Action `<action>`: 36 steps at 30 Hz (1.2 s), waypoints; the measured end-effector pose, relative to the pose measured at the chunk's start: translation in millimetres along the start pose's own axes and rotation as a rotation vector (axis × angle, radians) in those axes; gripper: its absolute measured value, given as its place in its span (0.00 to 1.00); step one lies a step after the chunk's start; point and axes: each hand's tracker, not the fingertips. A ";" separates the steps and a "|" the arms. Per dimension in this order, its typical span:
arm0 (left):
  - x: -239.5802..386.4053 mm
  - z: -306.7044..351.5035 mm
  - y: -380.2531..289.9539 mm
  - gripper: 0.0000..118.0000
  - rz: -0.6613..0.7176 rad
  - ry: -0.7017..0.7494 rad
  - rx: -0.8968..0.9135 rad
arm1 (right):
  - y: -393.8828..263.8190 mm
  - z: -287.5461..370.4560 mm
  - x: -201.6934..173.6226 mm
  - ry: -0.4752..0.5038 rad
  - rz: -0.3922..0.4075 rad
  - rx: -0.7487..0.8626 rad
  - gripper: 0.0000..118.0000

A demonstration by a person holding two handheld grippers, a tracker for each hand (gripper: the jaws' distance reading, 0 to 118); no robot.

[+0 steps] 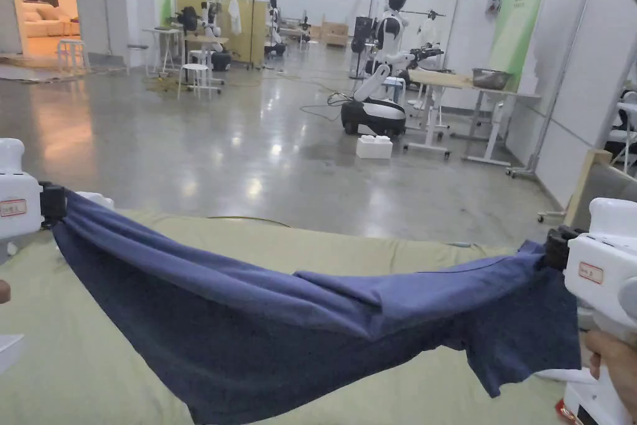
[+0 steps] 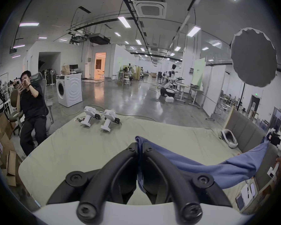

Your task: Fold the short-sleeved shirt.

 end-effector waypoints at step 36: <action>-7.8 -75.3 -94.3 0.06 -0.049 0.011 -0.147 | -62.5 -80.6 -18.2 -0.020 0.062 -0.132 0.04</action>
